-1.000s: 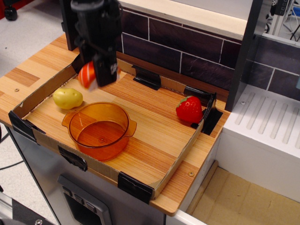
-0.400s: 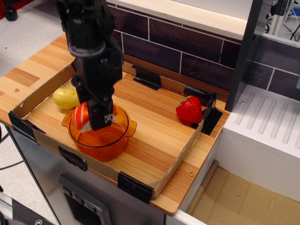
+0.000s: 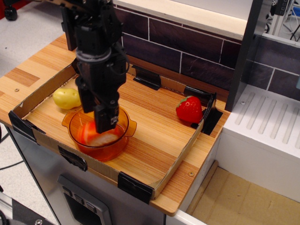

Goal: Put sushi in pot

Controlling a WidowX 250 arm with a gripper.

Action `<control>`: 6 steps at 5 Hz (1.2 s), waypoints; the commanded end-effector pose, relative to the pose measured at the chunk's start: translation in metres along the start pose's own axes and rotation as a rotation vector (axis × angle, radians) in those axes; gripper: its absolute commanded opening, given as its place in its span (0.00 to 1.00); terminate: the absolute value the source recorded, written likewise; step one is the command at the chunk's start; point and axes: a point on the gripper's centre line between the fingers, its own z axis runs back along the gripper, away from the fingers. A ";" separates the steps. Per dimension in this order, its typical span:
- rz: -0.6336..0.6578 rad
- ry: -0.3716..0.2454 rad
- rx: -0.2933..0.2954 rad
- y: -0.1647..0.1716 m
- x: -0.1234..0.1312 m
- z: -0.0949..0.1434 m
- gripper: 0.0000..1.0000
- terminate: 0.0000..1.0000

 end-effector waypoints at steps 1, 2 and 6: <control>0.018 -0.073 -0.001 0.009 0.011 0.039 1.00 0.00; 0.048 -0.111 -0.011 0.015 0.012 0.063 1.00 0.00; 0.081 -0.124 -0.032 0.021 0.014 0.092 1.00 1.00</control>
